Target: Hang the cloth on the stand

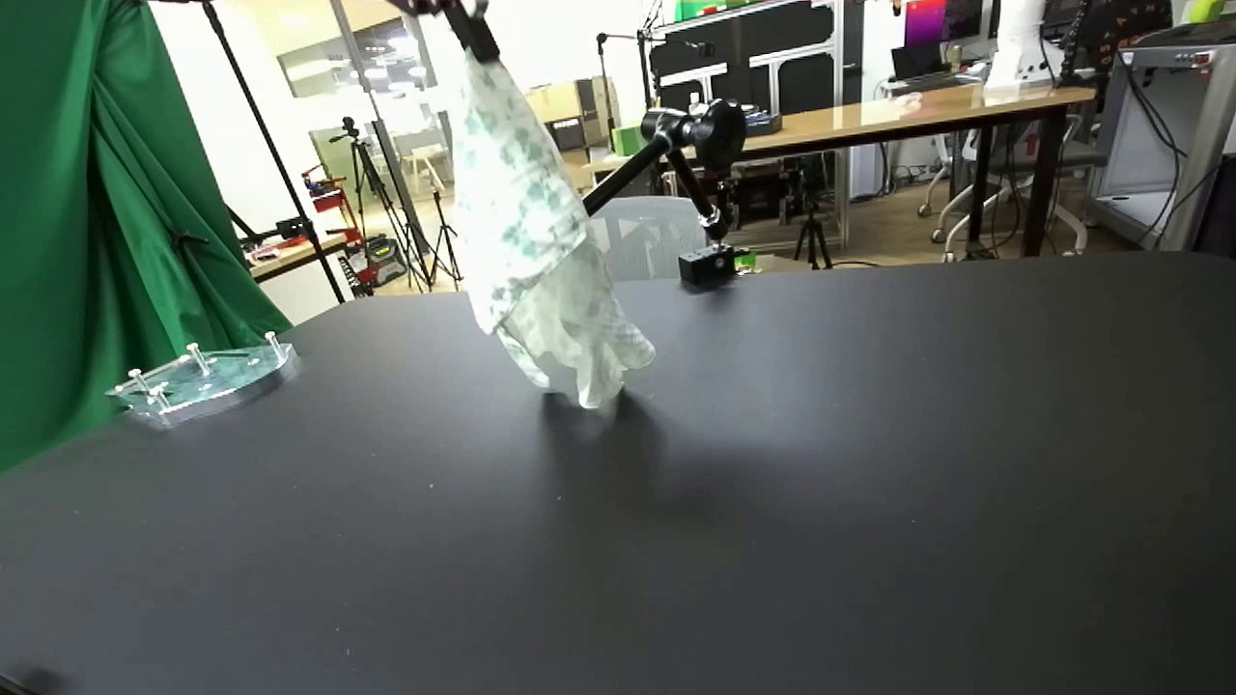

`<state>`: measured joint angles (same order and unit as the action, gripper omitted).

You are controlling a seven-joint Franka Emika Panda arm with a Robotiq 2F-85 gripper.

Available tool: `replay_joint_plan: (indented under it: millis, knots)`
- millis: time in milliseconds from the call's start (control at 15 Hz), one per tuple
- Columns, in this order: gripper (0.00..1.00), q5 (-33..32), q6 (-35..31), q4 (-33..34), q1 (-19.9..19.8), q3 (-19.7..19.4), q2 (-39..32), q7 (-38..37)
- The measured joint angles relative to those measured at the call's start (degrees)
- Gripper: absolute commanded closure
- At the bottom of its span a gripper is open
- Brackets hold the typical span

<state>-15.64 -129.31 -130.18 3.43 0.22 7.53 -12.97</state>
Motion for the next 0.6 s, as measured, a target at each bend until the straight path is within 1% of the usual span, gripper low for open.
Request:
replay_joint_plan:
  millis: [133,267,467,600]
  knots:
    - [1.00,0.5,5.4,3.5,-0.2,1.4,1.4,-3.2]
    - [1.00,1.2,8.8,6.8,-0.4,2.3,1.1,-6.0]
    - [1.00,1.7,10.9,11.3,-0.8,3.0,-1.3,-10.4]
    - [1.00,2.3,11.1,14.5,-1.0,3.0,-3.9,-13.3]
